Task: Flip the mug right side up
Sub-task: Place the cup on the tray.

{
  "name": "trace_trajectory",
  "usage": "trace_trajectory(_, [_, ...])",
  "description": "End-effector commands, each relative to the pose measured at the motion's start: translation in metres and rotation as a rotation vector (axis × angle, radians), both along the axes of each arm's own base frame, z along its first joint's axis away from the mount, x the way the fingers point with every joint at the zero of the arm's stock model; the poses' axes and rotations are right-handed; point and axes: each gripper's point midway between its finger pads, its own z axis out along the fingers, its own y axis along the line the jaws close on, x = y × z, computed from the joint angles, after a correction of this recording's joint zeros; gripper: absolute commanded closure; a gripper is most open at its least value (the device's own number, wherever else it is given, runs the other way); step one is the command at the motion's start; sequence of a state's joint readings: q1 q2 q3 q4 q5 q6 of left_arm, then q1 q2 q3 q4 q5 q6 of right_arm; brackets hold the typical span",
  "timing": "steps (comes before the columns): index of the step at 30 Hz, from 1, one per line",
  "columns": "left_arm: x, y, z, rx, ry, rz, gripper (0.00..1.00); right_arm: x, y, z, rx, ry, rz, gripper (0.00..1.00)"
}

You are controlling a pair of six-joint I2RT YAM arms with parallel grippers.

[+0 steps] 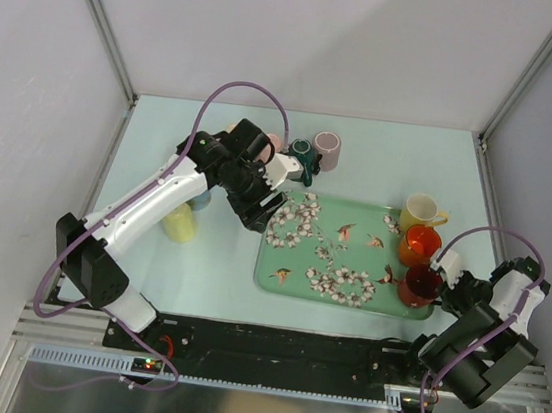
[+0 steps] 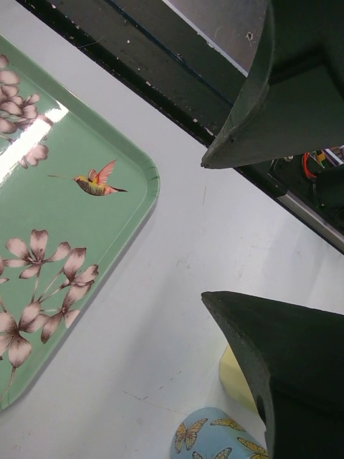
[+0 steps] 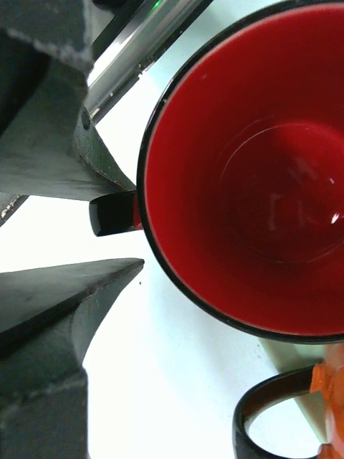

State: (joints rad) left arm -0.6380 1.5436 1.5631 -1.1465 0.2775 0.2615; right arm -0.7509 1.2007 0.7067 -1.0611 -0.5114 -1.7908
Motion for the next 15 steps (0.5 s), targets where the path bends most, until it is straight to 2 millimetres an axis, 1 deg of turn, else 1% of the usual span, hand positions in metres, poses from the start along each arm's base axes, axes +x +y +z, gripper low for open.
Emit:
trace_trajectory(1, [-0.002, -0.004, 0.011, -0.041, -0.014, -0.003, 0.27, 0.005, -0.016, 0.007, -0.071, -0.019, 0.007, 0.58])
trace_trajectory(5, [0.001, 0.002, 0.017, -0.030, -0.054, 0.008, 0.27, 0.006, -0.023, 0.020, -0.088, -0.051, -0.009, 0.51])
trace_trajectory(7, [0.005, 0.010, 0.021, -0.002, -0.099, 0.029, 0.25, 0.006, -0.028, 0.033, -0.092, -0.080, -0.028, 0.47])
trace_trajectory(8, [0.007, 0.015, 0.022, 0.016, -0.122, 0.038, 0.24, 0.008, -0.031, 0.043, -0.099, -0.102, -0.038, 0.44])
trace_trajectory(10, [0.014, 0.032, 0.024, 0.076, -0.183, 0.075, 0.21, 0.008, -0.031, 0.063, -0.090, -0.138, -0.060, 0.40])
trace_trajectory(11, [0.019, 0.044, 0.025, 0.120, -0.218, 0.105, 0.20, 0.010, -0.029, 0.074, -0.079, -0.159, -0.077, 0.38])
trace_trajectory(12, [0.023, 0.054, 0.024, 0.154, -0.239, 0.131, 0.14, 0.013, -0.028, 0.087, -0.077, -0.188, -0.092, 0.36])
trace_trajectory(14, [0.032, 0.078, 0.023, 0.212, -0.268, 0.210, 0.05, 0.019, -0.020, 0.113, -0.049, -0.252, -0.141, 0.28])
trace_trajectory(15, [0.038, 0.092, 0.022, 0.225, -0.267, 0.269, 0.03, 0.024, -0.014, 0.123, -0.021, -0.281, -0.168, 0.26])
